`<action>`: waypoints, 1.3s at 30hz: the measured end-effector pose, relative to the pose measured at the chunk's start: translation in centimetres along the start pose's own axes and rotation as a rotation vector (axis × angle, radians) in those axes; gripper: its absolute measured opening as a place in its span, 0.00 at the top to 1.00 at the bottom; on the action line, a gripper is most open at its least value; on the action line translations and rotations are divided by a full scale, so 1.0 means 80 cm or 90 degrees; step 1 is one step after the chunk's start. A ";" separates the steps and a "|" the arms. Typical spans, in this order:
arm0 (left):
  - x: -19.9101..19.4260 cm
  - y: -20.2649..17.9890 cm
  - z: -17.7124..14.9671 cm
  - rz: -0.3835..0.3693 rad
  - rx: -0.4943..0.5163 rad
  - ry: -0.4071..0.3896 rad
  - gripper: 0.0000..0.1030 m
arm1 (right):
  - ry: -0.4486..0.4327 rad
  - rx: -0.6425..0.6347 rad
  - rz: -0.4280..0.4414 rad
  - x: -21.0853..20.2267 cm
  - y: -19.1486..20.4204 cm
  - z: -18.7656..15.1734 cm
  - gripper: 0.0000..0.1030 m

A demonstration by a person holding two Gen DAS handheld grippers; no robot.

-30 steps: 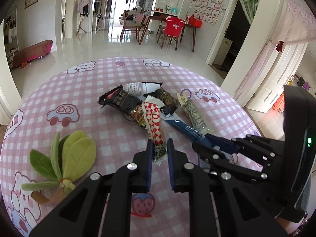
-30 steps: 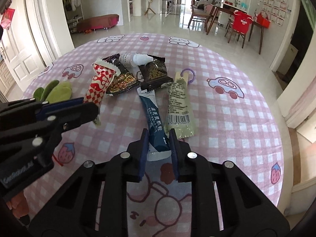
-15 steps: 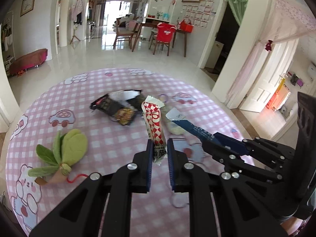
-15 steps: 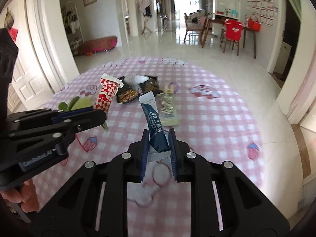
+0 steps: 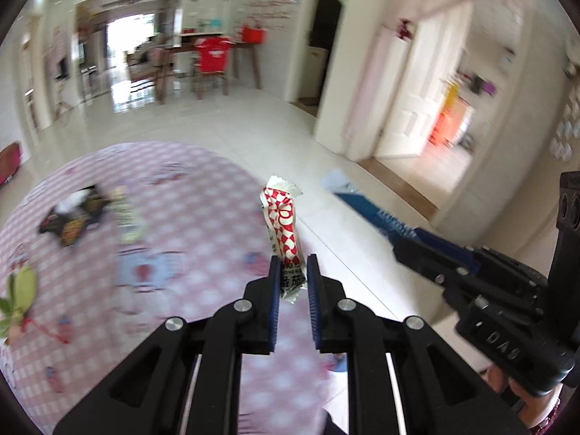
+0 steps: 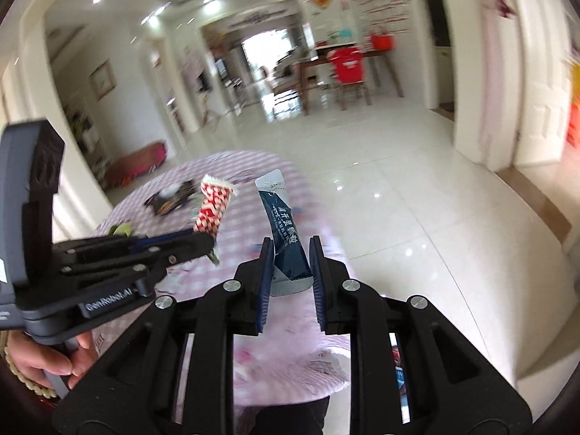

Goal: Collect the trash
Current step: 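Carry both wrappers over the bucket and open the left tool, then open the right tool over the bucket to drop the blue wrapper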

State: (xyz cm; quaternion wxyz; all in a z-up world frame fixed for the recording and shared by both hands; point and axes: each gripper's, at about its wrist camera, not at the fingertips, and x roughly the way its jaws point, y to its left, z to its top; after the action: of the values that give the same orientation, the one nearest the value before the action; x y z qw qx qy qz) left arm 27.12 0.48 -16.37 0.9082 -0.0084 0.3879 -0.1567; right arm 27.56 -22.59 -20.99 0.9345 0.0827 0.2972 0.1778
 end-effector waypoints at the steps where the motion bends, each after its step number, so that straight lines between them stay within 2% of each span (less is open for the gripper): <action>1: 0.007 -0.011 -0.001 -0.007 0.009 0.006 0.87 | -0.008 0.013 -0.005 -0.008 -0.012 -0.002 0.81; 5: 0.045 -0.068 -0.003 -0.050 0.051 0.046 0.87 | -0.041 0.076 -0.034 -0.047 -0.071 -0.023 0.81; 12: 0.116 -0.143 -0.006 -0.110 0.083 0.113 0.85 | -0.072 0.159 -0.088 -0.075 -0.145 -0.054 0.81; 14: 0.130 -0.154 -0.007 -0.129 0.077 0.126 0.76 | -0.076 0.176 -0.099 -0.077 -0.157 -0.060 0.81; 16: 0.145 -0.163 -0.008 -0.126 0.068 0.133 0.42 | -0.077 0.192 -0.108 -0.081 -0.171 -0.067 0.81; 17: 0.148 -0.166 -0.008 -0.119 0.066 0.132 0.39 | -0.075 0.197 -0.110 -0.084 -0.178 -0.071 0.80; 25: 0.158 -0.179 -0.018 -0.102 0.076 0.137 0.35 | -0.056 0.222 -0.105 -0.076 -0.194 -0.090 0.80; 39: 0.149 -0.167 -0.020 -0.074 0.075 0.130 0.33 | -0.050 0.225 -0.099 -0.066 -0.193 -0.090 0.80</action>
State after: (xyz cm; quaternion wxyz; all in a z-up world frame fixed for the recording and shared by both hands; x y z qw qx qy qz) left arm 29.98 -15.55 -24.03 0.8522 0.0384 0.4676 -0.2315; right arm 23.70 -38.49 -28.10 0.9272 0.2291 0.2925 0.0466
